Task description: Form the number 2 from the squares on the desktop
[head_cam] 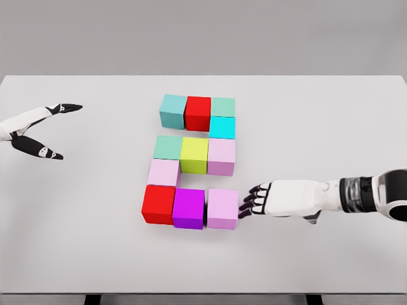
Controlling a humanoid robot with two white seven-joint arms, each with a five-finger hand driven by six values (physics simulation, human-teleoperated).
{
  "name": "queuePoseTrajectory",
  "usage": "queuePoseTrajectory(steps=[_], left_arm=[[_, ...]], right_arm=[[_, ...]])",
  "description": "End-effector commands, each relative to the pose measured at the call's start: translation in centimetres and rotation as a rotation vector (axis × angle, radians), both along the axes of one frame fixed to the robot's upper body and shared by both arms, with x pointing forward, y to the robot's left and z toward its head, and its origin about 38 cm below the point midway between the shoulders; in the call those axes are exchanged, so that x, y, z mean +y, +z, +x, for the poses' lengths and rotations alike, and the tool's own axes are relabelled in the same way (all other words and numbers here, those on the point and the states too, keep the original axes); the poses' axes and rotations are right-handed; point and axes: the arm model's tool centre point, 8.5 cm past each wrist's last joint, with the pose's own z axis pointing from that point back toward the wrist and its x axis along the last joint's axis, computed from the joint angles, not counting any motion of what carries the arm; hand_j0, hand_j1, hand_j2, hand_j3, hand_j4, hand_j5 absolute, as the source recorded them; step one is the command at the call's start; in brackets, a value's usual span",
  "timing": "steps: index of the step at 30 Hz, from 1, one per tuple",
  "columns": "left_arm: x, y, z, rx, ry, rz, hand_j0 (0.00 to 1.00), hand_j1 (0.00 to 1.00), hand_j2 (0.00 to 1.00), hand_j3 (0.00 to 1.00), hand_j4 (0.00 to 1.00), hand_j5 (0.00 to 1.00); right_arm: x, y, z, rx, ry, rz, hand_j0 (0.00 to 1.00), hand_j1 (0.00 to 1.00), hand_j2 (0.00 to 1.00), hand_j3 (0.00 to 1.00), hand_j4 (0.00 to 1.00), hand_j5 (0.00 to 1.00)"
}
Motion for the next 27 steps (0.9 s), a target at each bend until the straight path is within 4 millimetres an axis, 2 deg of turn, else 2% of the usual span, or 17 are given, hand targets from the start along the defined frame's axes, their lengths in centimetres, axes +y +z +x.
queuePoseTrajectory(steps=[1,12,18,21,22,23,24,25,27], left_arm=[[0.0,0.1,0.0,-0.001,0.003,-0.007,1.0,1.0,1.0,1.0,1.0,1.0],[0.1,0.0,-0.1,0.001,0.006,-0.008,1.0,1.0,1.0,1.0,1.0,1.0],[0.1,0.0,-0.1,0.001,0.006,-0.008,1.0,1.0,1.0,1.0,1.0,1.0],[0.1,0.0,-0.1,0.001,0.006,-0.008,1.0,1.0,1.0,1.0,1.0,1.0],[0.1,0.0,-0.1,0.001,0.006,-0.008,1.0,1.0,1.0,1.0,1.0,1.0],[0.1,0.0,-0.1,0.001,0.006,-0.008,1.0,1.0,1.0,1.0,1.0,1.0],[0.1,0.0,-0.1,0.001,0.006,-0.008,1.0,1.0,1.0,1.0,1.0,1.0],[0.1,0.0,-0.1,0.001,0.006,-0.008,1.0,1.0,1.0,1.0,1.0,1.0],[0.1,0.0,-0.1,0.001,0.006,-0.008,1.0,1.0,1.0,1.0,1.0,1.0]], right_arm=[[0.2,-0.2,-0.2,0.022,0.003,0.002,1.0,1.0,1.0,1.0,1.0,1.0],[0.8,-0.1,0.0,0.016,0.011,0.013,1.0,1.0,1.0,1.0,1.0,1.0],[0.1,0.6,0.5,-0.002,0.0,-0.004,1.0,1.0,1.0,1.0,1.0,1.0],[-2.6,1.7,1.0,-0.019,-0.049,-0.048,1.0,1.0,1.0,1.0,1.0,1.0],[-4.6,4.3,2.4,-0.07,-0.108,-0.037,1.0,1.0,1.0,1.0,1.0,1.0],[-6.1,6.0,3.4,-0.07,-0.174,0.033,1.0,1.0,1.0,1.0,1.0,1.0],[-9.1,8.2,3.8,-0.059,-0.255,0.073,1.0,1.0,1.0,1.0,1.0,1.0],[-9.7,8.8,3.5,-0.055,-0.263,0.071,1.0,1.0,1.0,1.0,1.0,1.0],[-9.6,8.7,3.4,-0.049,-0.26,0.076,1.0,1.0,1.0,1.0,1.0,1.0]])
